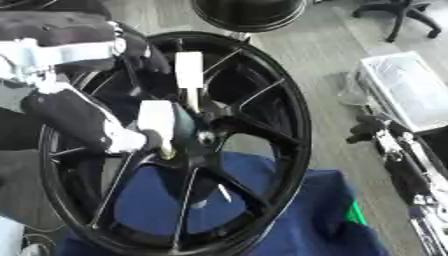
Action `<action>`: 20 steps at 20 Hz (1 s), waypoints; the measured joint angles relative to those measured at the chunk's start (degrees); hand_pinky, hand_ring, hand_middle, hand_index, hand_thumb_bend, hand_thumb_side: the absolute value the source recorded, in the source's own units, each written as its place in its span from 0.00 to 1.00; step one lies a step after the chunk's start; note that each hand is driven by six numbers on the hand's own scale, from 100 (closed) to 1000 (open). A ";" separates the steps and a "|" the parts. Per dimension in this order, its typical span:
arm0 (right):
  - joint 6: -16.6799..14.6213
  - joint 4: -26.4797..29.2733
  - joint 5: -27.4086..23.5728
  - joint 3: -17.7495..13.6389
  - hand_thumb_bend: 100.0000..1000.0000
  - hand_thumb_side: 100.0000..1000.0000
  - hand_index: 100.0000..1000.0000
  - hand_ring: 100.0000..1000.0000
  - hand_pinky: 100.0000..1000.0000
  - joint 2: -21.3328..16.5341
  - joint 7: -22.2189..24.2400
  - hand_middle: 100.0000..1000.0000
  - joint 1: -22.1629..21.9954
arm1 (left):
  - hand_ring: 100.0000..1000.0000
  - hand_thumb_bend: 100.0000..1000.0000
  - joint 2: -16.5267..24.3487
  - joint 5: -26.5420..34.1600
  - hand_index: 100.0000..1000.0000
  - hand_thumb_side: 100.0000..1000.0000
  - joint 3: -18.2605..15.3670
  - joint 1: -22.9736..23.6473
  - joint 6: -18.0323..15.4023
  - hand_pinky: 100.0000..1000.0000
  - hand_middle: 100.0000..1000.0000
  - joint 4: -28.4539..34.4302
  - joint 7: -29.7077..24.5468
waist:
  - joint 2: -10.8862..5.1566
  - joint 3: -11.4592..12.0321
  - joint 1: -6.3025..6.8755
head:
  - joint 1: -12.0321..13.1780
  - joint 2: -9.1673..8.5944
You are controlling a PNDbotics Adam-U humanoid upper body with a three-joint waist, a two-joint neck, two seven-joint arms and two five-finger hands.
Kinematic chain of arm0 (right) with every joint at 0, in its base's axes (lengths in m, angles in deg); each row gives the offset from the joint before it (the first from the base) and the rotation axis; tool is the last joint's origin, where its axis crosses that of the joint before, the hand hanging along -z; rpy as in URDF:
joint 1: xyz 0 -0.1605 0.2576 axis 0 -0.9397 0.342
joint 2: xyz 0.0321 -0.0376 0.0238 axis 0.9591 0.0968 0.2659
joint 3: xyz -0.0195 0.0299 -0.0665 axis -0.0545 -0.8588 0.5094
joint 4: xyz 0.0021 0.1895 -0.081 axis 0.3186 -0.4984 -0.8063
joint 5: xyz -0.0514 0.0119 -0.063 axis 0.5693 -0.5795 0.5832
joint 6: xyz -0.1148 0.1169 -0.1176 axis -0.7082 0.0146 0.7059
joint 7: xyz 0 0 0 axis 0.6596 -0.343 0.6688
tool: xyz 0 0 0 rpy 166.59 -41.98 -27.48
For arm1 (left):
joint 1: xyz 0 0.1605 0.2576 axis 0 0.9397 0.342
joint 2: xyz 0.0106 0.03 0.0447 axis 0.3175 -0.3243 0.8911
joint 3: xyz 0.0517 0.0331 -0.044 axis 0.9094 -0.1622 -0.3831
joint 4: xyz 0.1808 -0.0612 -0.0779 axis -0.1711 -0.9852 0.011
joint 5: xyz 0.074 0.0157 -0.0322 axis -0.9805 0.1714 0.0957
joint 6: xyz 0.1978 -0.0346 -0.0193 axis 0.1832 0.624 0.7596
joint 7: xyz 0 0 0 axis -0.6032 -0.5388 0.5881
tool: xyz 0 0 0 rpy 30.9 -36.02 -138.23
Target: Pull the pin out of the wheel hub.
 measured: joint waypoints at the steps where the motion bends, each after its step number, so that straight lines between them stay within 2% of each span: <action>1: 0.01 0.00 0.05 0.01 0.00 0.65 0.73 0.58 0.97 0.00 0.01 0.56 0.07 | 0.83 0.38 -0.19 -0.11 0.86 0.25 0.06 0.16 -0.10 0.87 0.78 -0.46 -0.10 | 0.00 -0.04 -0.01 | 0.00 0.00; 13: 0.23 0.00 0.08 0.13 0.00 0.65 0.73 0.58 0.97 -0.01 0.23 0.56 0.41 | 0.83 0.36 -2.37 -1.03 0.85 0.30 0.80 0.90 -0.36 0.86 0.77 -4.98 -0.36 | 0.02 -0.44 -0.07 | -0.24 -0.08; 20: 0.32 0.00 0.08 0.36 0.00 0.66 0.73 0.58 0.97 -0.01 0.32 0.56 0.41 | 0.83 0.40 -3.19 -2.60 0.83 0.24 1.25 1.09 -1.05 0.86 0.77 -7.64 -1.05 | 0.12 -0.50 -0.10 | -0.41 -0.54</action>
